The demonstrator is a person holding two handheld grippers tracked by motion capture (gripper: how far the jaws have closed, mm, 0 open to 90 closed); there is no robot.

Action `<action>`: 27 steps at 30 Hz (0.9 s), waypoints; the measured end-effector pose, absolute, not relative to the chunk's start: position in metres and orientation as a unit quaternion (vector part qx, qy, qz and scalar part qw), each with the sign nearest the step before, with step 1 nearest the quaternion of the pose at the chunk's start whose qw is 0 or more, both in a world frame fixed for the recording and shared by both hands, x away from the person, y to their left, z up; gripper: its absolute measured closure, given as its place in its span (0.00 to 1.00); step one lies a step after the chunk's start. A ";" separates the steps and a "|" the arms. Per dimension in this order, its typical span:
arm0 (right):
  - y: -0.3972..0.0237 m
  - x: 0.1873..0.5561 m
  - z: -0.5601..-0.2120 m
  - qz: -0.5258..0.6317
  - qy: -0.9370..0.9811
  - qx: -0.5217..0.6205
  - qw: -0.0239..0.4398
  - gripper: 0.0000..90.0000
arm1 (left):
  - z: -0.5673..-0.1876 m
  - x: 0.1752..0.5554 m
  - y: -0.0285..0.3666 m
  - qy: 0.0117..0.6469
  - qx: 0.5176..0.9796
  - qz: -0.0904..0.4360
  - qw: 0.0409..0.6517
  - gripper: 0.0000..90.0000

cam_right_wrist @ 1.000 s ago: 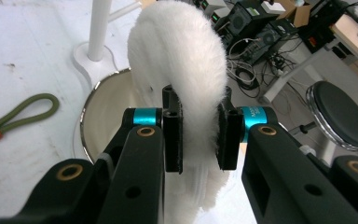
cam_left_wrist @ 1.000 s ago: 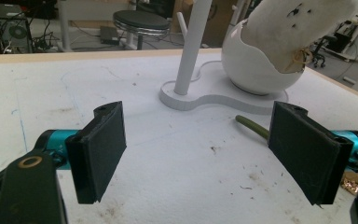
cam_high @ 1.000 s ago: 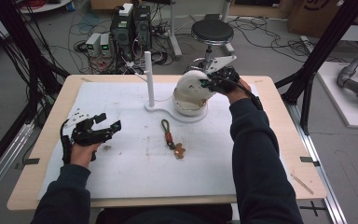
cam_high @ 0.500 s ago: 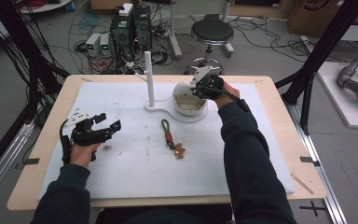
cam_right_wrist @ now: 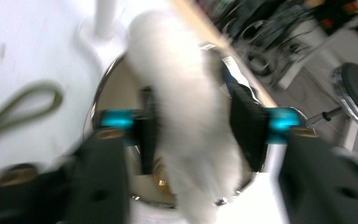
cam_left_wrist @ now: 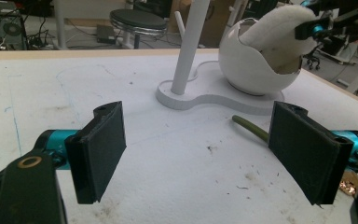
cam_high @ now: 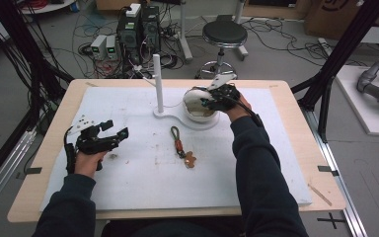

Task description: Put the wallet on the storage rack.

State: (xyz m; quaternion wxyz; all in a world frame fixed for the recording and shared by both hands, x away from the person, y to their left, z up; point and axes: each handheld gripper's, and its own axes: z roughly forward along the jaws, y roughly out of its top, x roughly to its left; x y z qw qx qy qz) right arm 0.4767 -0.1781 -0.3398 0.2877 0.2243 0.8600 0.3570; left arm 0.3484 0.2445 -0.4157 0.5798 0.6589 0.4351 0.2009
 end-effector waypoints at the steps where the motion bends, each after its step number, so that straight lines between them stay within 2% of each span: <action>1: -0.185 0.475 -0.339 0.374 0.853 0.235 0.278 0.51 | -0.416 0.348 0.244 0.435 0.658 0.200 0.580 0.21; 3: -0.199 0.472 -0.335 0.404 0.839 0.265 0.250 0.46 | -0.416 0.349 0.244 0.435 0.658 0.199 0.581 0.21; 6: -0.221 0.457 -0.331 0.432 0.815 0.280 0.267 0.45 | -0.416 0.349 0.244 0.435 0.659 0.196 0.582 0.21; 8: -0.236 0.449 -0.328 0.434 0.813 0.300 0.248 0.42 | -0.416 0.349 0.244 0.434 0.659 0.196 0.582 0.21; 10: -0.244 0.442 -0.330 0.444 0.803 0.305 0.256 0.42 | -0.416 0.349 0.244 0.434 0.658 0.199 0.582 0.21; 13: -0.270 0.411 -0.344 0.446 0.793 0.333 0.248 0.35 | -0.415 0.348 0.244 0.438 0.655 0.203 0.582 0.21; 14: -0.270 0.411 -0.344 0.446 0.793 0.333 0.248 0.35 | -0.415 0.348 0.244 0.438 0.655 0.203 0.582 0.21; 16: -0.285 0.389 -0.362 0.445 0.788 0.352 0.238 0.31 | -0.415 0.348 0.243 0.434 0.657 0.204 0.582 0.21; 20: -0.296 0.371 -0.382 0.441 0.782 0.373 0.233 0.25 | -0.415 0.347 0.242 0.430 0.660 0.205 0.581 0.21; 27: -0.301 0.363 -0.390 0.444 0.776 0.381 0.235 0.24 | -0.415 0.346 0.239 0.427 0.664 0.204 0.579 0.21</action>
